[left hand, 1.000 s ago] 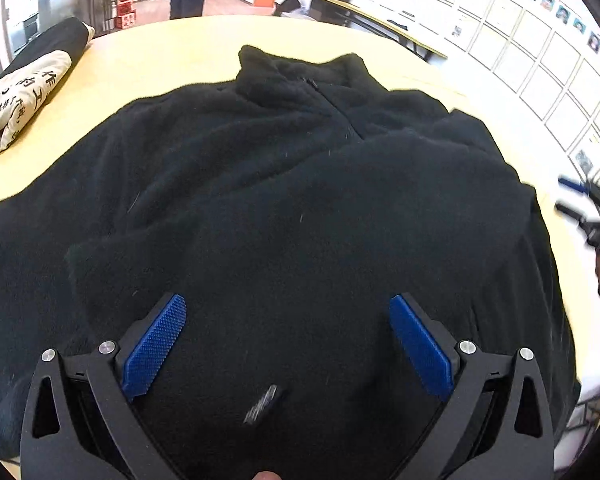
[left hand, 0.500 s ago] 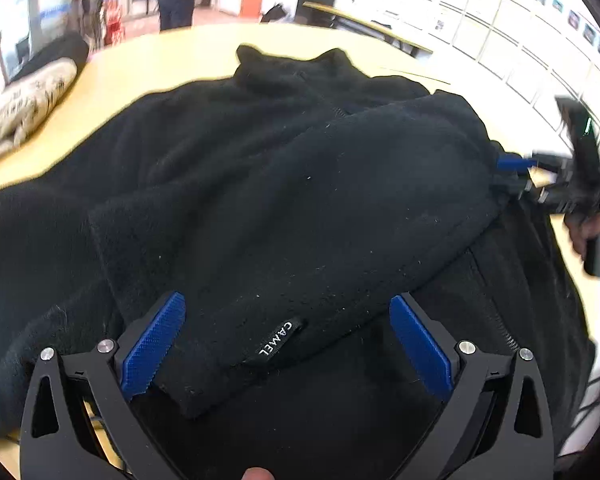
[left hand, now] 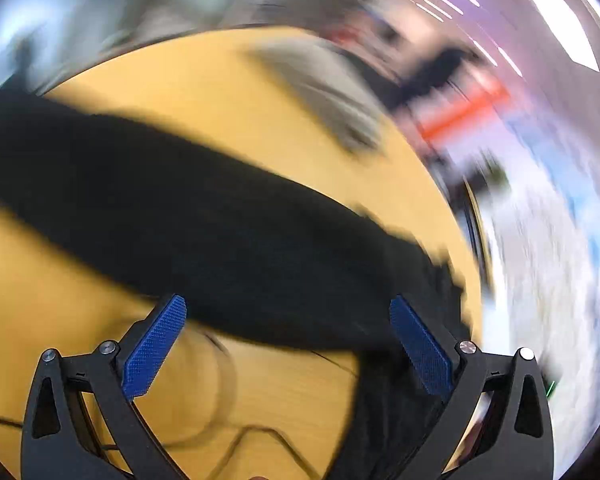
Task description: Fold clothes
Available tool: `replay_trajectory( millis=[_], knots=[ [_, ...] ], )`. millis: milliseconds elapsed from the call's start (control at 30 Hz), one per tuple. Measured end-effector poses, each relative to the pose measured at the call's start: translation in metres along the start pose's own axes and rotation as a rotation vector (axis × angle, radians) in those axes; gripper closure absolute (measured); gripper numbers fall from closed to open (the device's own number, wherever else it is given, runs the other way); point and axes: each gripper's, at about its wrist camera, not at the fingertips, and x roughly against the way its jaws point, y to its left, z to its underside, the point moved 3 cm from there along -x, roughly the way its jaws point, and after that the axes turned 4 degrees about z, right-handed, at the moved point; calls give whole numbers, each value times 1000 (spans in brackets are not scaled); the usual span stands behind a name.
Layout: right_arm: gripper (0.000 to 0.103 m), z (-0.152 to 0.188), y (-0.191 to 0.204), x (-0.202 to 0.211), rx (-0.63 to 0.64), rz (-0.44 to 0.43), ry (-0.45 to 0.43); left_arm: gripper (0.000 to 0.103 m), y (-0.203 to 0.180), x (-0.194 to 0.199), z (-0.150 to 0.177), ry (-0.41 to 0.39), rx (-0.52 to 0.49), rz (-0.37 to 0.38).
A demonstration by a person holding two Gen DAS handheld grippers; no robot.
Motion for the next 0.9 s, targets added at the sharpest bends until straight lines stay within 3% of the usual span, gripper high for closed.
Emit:
replay_trajectory(
  millis=[67,133,233,400,467,500,533,700,800,900],
  knots=[
    [21,-7,27,-8,6,-40,-9,0,53,12,-19,-52,187,-25],
    [21,-13,53,-16,13,-76,-16,0,94,22,-34,-94,306,-89],
    [21,-16,82,-27,46,-101,-4,0,119,31,-52,-163,333,-89],
    [21,-22,116,-46,63,-131,9,3,124,26,-72,-177,294,-81],
    [21,-24,122,-52,55,-134,7,33,127,22,-77,-168,282,-61],
    [21,-25,124,-55,52,-135,6,65,131,19,-78,-148,283,-50],
    [21,-25,126,-56,49,-136,4,88,132,22,-80,-128,290,-45],
    [21,-22,118,-52,32,-123,-13,94,113,36,-77,-174,232,-37],
    [21,-16,96,-35,-21,-104,-44,95,57,64,-75,-248,153,49],
    [21,-9,71,-15,-66,-86,-78,95,-42,94,-52,-283,5,185]
  ],
)
